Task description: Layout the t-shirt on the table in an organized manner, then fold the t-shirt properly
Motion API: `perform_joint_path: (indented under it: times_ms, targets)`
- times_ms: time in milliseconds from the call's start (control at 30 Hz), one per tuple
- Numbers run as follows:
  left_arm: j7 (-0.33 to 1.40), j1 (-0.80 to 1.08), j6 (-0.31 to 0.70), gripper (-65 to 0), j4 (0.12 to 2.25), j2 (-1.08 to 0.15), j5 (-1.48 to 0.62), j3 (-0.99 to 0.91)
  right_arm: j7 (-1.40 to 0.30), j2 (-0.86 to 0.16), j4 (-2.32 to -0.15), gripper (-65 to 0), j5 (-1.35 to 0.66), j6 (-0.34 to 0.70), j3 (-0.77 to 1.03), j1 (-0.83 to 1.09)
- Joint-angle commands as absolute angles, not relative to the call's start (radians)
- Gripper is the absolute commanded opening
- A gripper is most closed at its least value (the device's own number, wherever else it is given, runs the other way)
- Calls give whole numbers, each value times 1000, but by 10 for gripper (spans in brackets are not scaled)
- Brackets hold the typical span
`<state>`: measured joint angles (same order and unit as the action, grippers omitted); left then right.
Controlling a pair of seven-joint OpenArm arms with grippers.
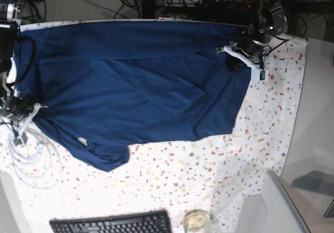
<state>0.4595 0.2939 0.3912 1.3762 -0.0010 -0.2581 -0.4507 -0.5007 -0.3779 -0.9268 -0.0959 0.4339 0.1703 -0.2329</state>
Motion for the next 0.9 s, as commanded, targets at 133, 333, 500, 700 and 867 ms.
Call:
perform_joint_path:
  times_ms: [133, 333, 500, 700, 867]
  targets:
    - [466, 297, 386, -650, 1383, -8, -249, -453, -483, -415, -897, -621, -101, 432, 174, -294]
    - [466, 297, 386, -650, 1383, -8, -249, -453, -483, -447, -865, -626, -101, 432, 168, -321]
    - [466, 297, 386, -650, 1383, -8, -249, -453, -486, -447, -868, -620, -102, 432, 176, -335]
    - [466, 297, 386, -650, 1388, -8, -249, -455, -636, -423, -1063, -410, -110, 438, 186, -262]
    - [466, 297, 386, -650, 1392, -8, -249, -455, -641, -398, -1096, -236, -104, 438, 217, -226]
